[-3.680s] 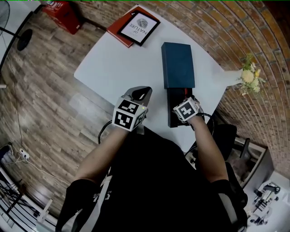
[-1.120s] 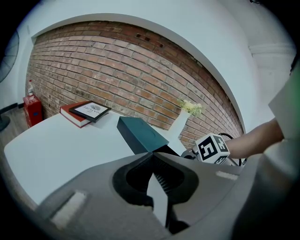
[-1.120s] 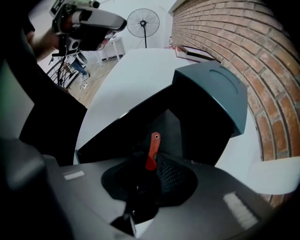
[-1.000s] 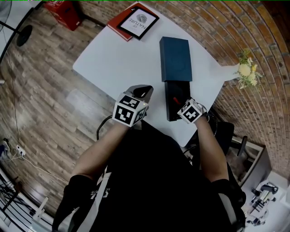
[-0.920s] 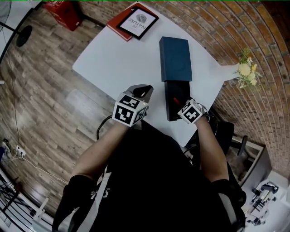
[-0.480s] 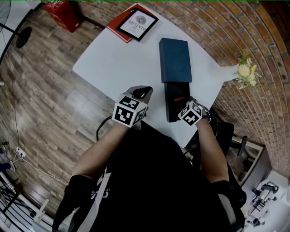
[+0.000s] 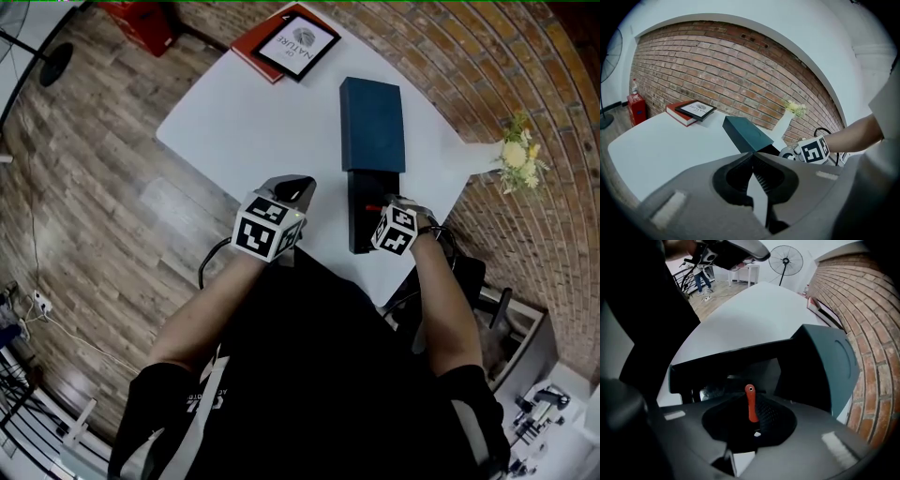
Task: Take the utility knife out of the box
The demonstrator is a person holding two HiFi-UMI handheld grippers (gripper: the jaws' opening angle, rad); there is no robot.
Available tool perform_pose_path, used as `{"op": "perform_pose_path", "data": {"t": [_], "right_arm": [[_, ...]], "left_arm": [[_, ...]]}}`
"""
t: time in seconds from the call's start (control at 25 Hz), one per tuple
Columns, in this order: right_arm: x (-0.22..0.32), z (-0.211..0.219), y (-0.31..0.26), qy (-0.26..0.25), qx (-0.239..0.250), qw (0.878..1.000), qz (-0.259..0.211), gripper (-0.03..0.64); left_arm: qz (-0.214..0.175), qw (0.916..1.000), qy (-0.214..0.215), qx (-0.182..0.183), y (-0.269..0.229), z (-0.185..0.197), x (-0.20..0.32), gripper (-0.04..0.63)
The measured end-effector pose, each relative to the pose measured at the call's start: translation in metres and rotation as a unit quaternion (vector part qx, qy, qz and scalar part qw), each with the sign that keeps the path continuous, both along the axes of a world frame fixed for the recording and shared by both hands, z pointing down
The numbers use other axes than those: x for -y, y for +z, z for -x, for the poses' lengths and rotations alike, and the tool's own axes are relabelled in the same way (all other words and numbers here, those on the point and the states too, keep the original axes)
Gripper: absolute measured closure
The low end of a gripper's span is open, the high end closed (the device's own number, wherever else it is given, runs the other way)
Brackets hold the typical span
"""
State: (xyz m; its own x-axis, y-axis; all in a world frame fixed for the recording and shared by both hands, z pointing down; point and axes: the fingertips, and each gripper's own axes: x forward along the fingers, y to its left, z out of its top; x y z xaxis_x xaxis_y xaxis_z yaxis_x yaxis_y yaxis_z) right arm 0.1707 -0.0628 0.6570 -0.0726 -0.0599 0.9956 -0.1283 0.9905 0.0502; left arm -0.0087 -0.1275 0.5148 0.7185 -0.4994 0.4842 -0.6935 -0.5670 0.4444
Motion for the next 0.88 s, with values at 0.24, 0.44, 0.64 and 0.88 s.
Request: {"op": "perform_pose_path", "data": {"t": [0.24, 0.44, 0.64, 0.88], "right_arm": [[0.002, 0.003, -0.006, 0.039, 0.03, 0.999, 0.007, 0.618], [0.01, 0.004, -0.012, 0.069, 0.044, 0.997, -0.007, 0.618], [0.025, -0.013, -0.013, 0.127, 0.013, 0.991, -0.045, 0.553], [0.02, -0.019, -0.004, 0.144, -0.011, 0.989, -0.017, 0.506]], "left_arm": [[-0.002, 1.0, 0.001, -0.004, -0.003, -0.003, 0.0, 0.588], [-0.003, 1.0, 0.005, -0.001, -0.003, -0.007, -0.002, 0.588], [-0.002, 0.9999, 0.012, 0.002, -0.003, -0.009, -0.006, 0.588], [-0.002, 0.9999, 0.015, 0.002, -0.002, -0.013, -0.009, 0.588]]}}
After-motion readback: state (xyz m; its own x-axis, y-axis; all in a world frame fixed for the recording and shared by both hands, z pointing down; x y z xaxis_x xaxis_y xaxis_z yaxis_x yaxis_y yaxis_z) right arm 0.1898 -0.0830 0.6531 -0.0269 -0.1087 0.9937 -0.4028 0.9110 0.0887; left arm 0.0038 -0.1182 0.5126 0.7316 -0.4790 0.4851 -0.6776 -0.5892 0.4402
